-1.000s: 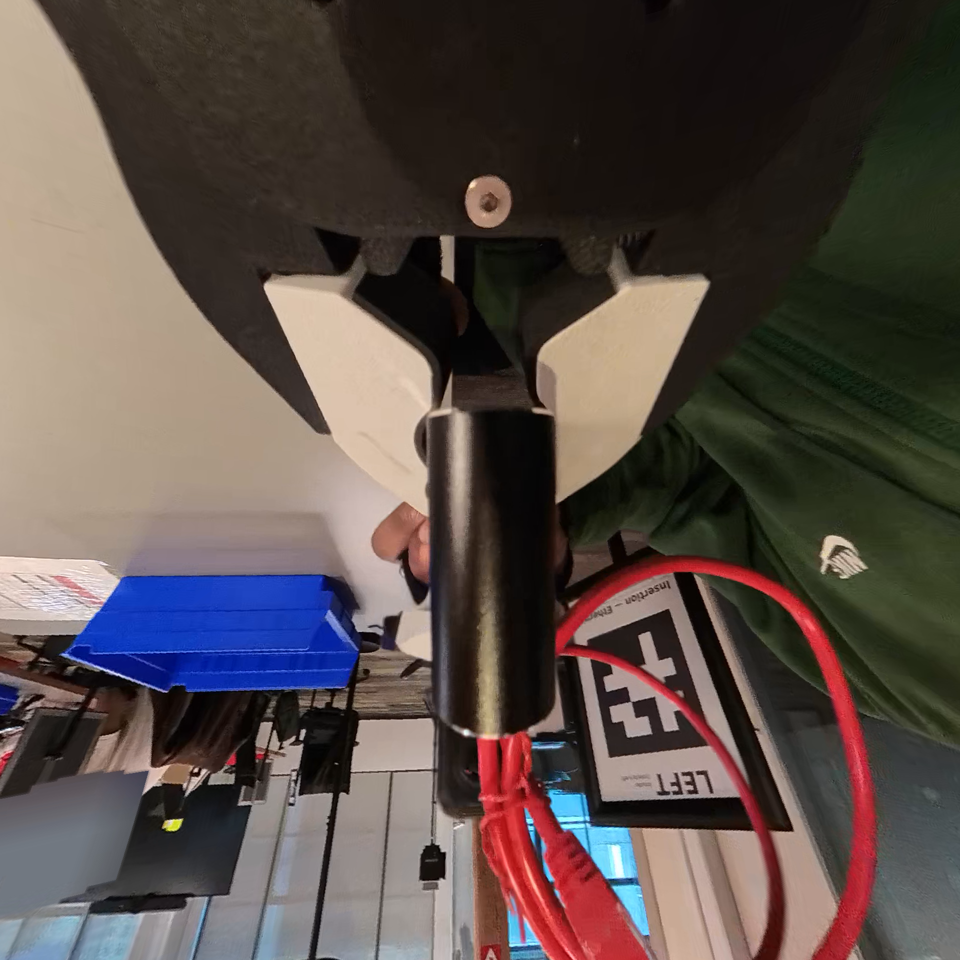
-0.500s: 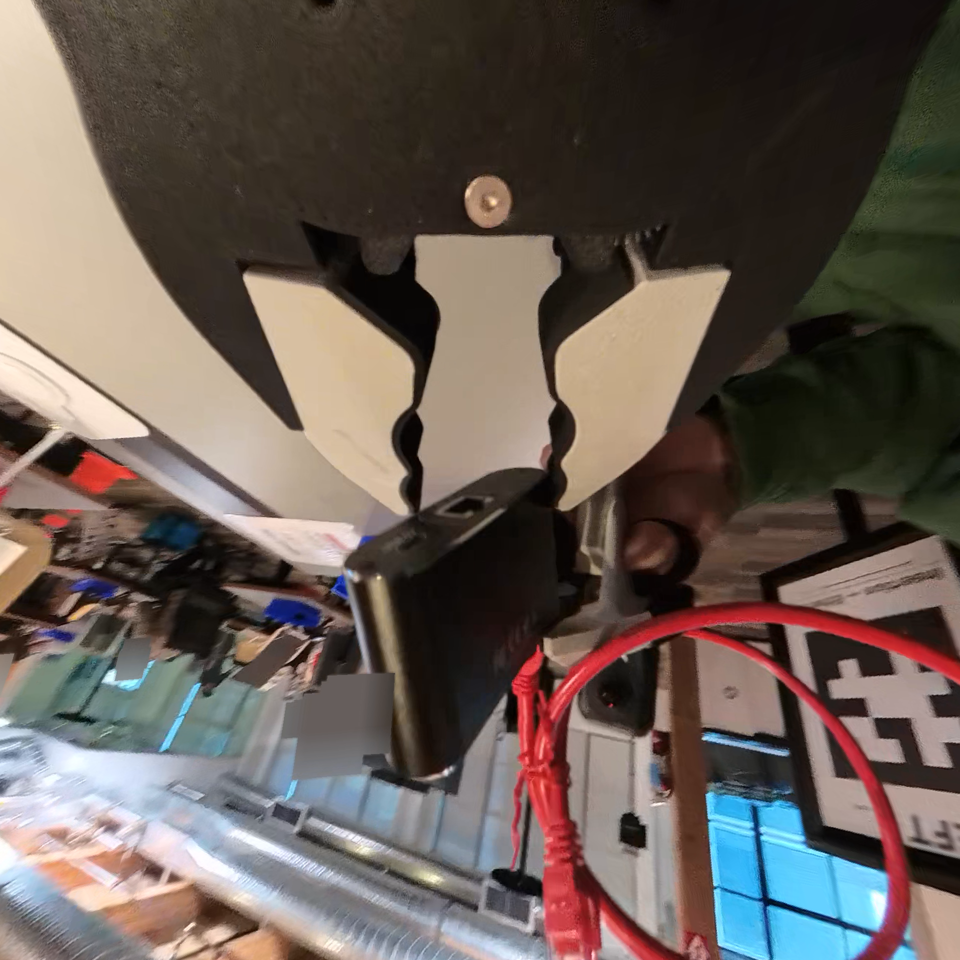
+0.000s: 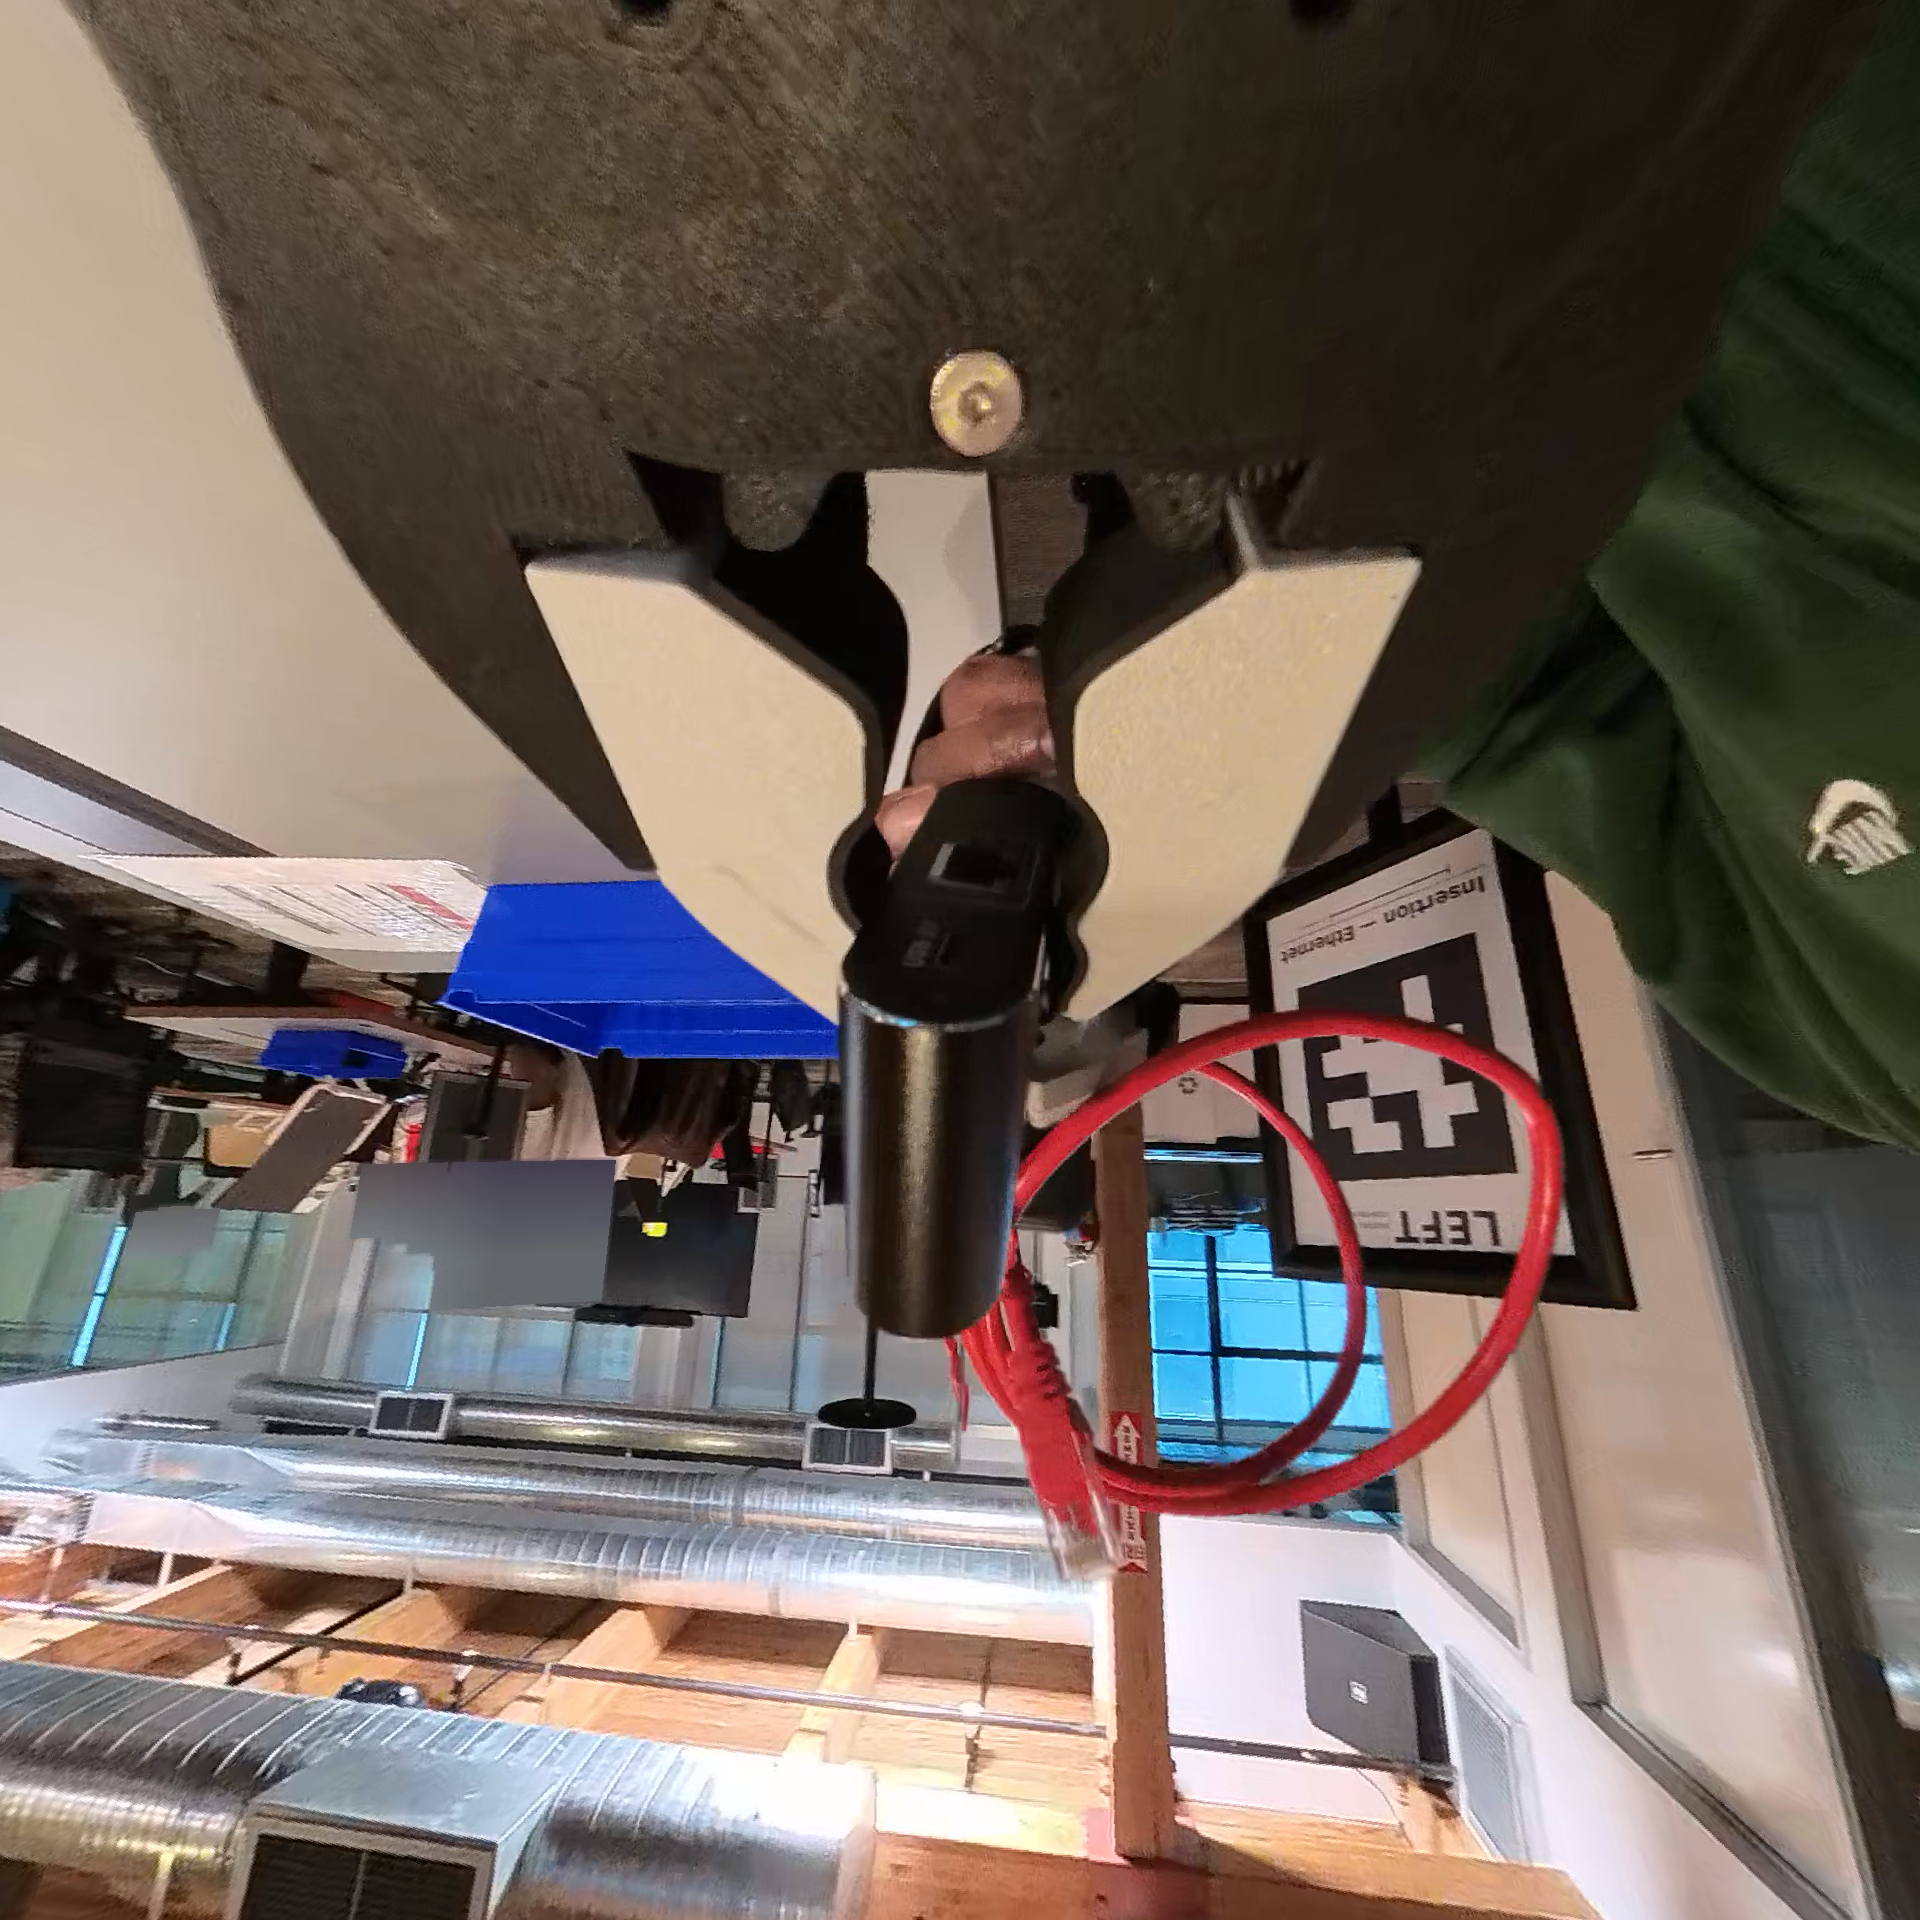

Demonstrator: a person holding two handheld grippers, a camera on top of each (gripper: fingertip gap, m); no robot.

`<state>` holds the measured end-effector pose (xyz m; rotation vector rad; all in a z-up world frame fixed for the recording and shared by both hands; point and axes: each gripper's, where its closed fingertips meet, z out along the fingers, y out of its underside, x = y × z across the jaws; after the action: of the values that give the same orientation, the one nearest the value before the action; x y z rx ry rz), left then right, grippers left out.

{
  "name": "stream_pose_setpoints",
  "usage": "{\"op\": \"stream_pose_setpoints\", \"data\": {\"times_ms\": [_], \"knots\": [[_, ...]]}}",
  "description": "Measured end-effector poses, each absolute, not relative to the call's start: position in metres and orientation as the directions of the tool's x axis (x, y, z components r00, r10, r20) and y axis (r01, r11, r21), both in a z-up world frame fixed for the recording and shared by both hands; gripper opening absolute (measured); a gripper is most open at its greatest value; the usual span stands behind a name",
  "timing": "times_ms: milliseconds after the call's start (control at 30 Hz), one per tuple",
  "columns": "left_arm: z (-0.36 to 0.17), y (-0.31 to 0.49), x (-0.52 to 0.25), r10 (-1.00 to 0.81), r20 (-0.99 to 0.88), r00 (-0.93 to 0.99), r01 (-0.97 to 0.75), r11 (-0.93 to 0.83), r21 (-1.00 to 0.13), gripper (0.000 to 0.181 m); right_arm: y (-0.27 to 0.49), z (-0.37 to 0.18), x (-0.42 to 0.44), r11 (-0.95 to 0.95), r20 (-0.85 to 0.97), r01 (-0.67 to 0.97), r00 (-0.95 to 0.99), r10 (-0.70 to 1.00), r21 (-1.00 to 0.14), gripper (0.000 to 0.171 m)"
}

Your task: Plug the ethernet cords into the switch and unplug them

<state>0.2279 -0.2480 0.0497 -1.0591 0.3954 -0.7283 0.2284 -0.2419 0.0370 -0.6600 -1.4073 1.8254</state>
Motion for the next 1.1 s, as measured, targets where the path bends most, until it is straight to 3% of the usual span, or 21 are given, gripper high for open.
{"op": "stream_pose_setpoints", "data": {"times_ms": [400,667,1100], "knots": [[0.053,-0.261,0.235,-0.649,-0.113,0.752,0.132,0.317,-0.939,0.029,-0.252,0.037,0.24,-0.058,0.088,-0.205,-0.635,0.767,-0.977,0.027],[0.055,-0.263,0.237,-0.632,-0.157,0.759,0.111,0.363,-0.925,0.016,-0.254,0.035,0.237,-0.057,0.064,-0.172,-0.627,0.777,-0.983,0.027],[0.058,-0.263,0.236,-0.584,-0.196,0.788,0.109,0.446,-0.888,0.014,-0.258,0.023,0.23,0.034,0.103,-0.128,-0.589,0.801,-0.991,0.027]]}}
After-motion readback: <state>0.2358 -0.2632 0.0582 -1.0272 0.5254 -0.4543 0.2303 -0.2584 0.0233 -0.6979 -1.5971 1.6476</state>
